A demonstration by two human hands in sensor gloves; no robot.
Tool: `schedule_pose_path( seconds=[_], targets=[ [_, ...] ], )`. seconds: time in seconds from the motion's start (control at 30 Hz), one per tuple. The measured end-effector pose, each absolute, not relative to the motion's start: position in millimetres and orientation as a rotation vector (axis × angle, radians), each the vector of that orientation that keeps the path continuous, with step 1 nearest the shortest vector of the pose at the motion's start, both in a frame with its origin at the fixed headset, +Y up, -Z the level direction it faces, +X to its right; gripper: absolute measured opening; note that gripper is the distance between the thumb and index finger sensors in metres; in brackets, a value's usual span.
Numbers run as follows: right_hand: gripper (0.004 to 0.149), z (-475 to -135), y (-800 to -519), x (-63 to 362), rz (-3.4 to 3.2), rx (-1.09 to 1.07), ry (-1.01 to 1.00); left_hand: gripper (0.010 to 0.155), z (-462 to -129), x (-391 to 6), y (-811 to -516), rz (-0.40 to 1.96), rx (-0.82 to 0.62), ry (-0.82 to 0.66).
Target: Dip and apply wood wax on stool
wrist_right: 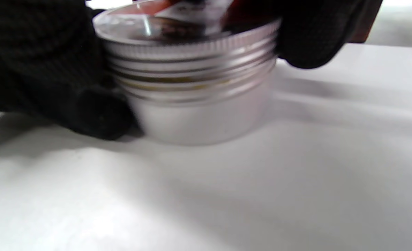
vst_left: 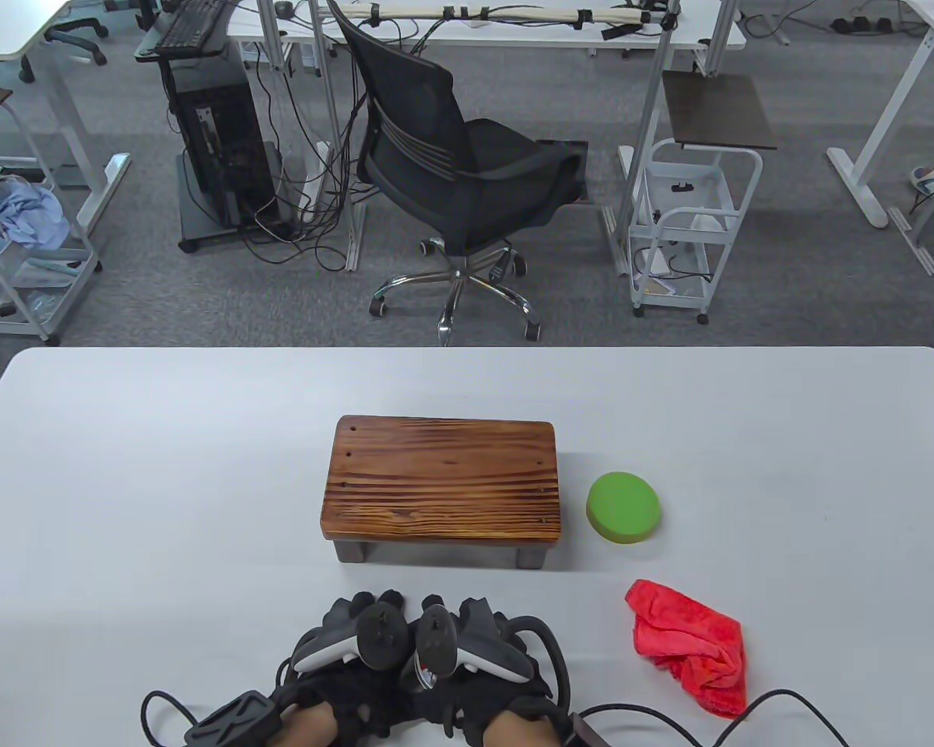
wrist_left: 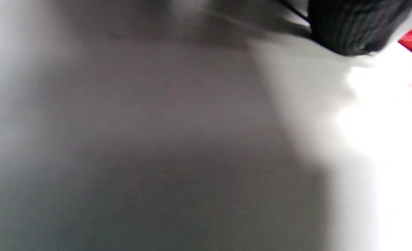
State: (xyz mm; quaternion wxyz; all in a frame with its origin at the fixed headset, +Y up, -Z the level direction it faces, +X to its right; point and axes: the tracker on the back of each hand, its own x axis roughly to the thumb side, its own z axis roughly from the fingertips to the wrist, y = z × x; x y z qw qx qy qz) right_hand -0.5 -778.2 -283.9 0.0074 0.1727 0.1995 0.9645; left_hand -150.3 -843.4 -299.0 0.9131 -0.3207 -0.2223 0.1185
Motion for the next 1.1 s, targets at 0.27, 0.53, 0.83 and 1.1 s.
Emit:
schedule_pose_path(
  seconds=[0.27, 0.53, 0.83, 1.1],
  targets=[
    [0.093, -283.8, -777.6, 0.3, 3.018, 0.535, 0.632, 0.085, -299.2, -150.6, -843.2, 0.243, -0.661, -0.459],
    [0.093, -283.4, -775.3, 2.2, 3.004, 0.534, 0.622, 0.083, -299.2, -150.6, -843.2, 0.243, -0.661, -0.459],
    [0.094, -282.7, -772.4, 3.4, 2.995, 0.528, 0.615, 0.082, -298.9, -150.6, -842.9, 0.243, -0.662, -0.459],
    [0.094, -282.3, -765.4, 9.5, 2.969, 0.515, 0.569, 0.082, -298.8, -150.7, -842.9, 0.241, -0.664, -0.458]
  ],
)
